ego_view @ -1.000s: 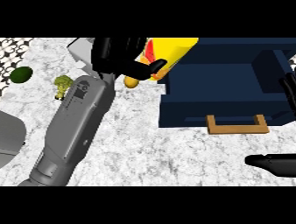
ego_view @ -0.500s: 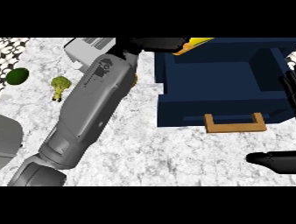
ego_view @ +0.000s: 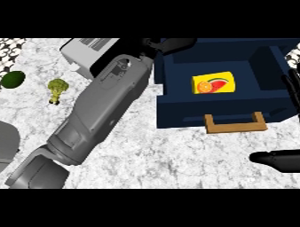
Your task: Pick up the cup, place it into the drawer and close the drawer
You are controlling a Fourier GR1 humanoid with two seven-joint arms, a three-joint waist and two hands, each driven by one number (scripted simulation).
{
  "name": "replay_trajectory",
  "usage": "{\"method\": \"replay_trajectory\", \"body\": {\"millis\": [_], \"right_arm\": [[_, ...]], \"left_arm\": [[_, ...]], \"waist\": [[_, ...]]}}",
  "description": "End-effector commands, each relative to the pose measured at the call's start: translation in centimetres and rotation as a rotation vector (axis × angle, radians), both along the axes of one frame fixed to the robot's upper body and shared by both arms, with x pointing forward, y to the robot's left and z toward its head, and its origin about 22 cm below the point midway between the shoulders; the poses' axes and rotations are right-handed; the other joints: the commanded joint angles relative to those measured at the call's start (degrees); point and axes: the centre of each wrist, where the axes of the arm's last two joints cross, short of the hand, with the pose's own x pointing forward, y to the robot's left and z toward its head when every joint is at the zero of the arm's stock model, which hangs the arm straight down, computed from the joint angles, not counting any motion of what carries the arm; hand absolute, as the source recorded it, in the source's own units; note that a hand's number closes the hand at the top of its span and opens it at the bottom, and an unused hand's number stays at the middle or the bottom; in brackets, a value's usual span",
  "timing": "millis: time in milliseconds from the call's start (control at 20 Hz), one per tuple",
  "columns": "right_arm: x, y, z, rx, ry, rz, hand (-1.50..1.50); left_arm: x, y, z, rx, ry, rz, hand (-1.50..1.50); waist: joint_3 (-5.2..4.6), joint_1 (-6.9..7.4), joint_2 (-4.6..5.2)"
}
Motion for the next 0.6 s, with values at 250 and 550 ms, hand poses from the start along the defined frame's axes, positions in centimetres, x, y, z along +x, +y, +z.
{"method": "replay_trajectory", "body": {"millis": [250, 550], "right_arm": [[-0.4, 1.4, 1.4, -0.004, -0.007, 0.017, -1.5], [0.0, 1.0, 2.3, -0.011, -0.019, 0.031, -1.5]], "left_arm": [[-0.7, -0.5, -3.5, 0.141, 0.076, 0.052, 1.5], [-0.9, -0.9, -4.4, 0.261, 0.1, 0.03, -1.5]], "waist": [[0.0, -1.22, 0.15], [0.01, -2.04, 0.36]]}}
